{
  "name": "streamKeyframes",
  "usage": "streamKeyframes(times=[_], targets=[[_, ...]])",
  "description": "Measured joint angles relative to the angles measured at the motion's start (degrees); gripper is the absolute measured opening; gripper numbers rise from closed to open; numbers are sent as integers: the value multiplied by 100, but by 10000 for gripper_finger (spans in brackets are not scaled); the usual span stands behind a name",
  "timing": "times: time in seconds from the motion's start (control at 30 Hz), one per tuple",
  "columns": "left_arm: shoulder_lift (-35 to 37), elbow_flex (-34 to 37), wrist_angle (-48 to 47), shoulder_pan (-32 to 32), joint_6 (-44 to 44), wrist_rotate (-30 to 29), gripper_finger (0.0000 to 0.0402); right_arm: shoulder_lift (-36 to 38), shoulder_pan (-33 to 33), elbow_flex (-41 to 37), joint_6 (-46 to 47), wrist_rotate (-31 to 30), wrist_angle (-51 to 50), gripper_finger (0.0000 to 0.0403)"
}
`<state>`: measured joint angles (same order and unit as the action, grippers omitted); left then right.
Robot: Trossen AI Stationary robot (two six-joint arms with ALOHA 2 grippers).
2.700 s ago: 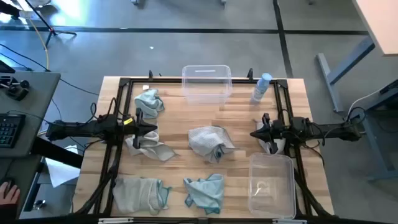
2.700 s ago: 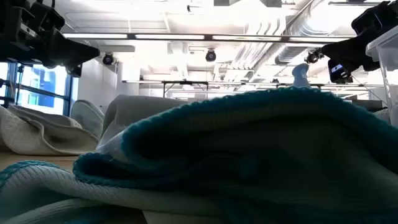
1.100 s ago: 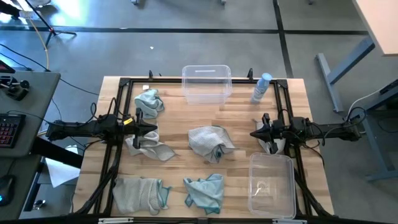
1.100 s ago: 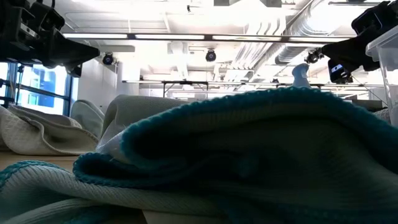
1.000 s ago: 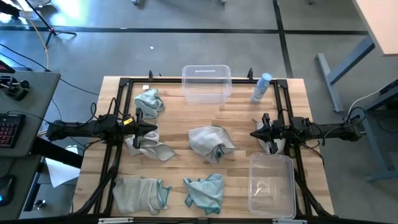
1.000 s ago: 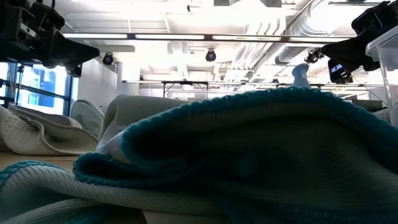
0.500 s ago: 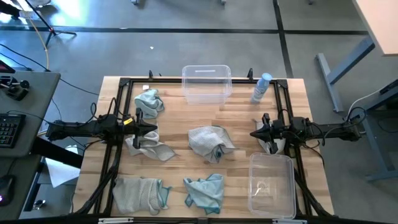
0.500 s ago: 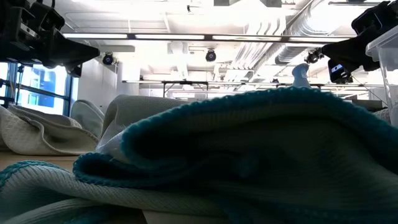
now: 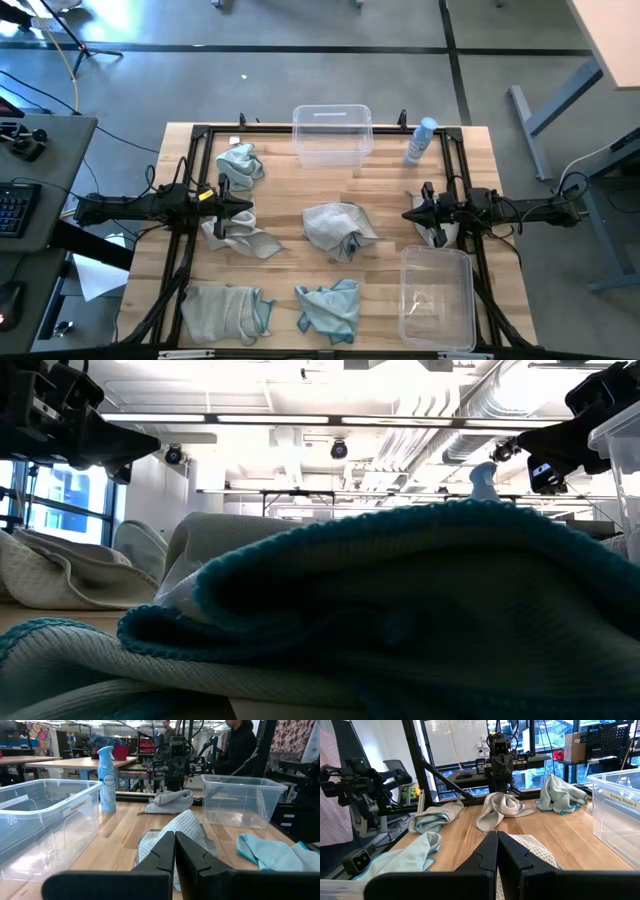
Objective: Sort microfiber towel by color & place in baskets
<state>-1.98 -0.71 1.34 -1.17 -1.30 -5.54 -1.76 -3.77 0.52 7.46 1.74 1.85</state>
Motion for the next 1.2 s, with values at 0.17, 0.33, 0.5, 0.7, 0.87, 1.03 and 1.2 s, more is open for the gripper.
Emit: streamKeyframes(times=[0.17, 0.33, 0.5, 0.7, 0.87, 1.03, 1.2], targets=[[-1, -2, -2, 1, -1, 1, 0, 0, -2, 0, 9, 2, 2, 0], [-2, 0, -1, 0, 0, 0, 0, 0, 0, 0, 530, 2, 2, 0], [0, 0, -2, 2, 0, 0, 0, 0, 0, 0, 1151, 2, 2, 0], [-2, 0, 0, 0, -2, 0, 0, 0, 0, 0, 1928, 2, 2, 0], [-2, 0, -2, 2, -2, 2, 0, 0, -2, 0, 2447, 0, 2, 0], [-2, 0, 0, 0, 0, 0, 0, 0, -1, 1, 2739, 1, 2, 0], [0, 0, -2, 2, 0, 2, 0, -2, -2, 2, 2356, -361, 2, 0]])
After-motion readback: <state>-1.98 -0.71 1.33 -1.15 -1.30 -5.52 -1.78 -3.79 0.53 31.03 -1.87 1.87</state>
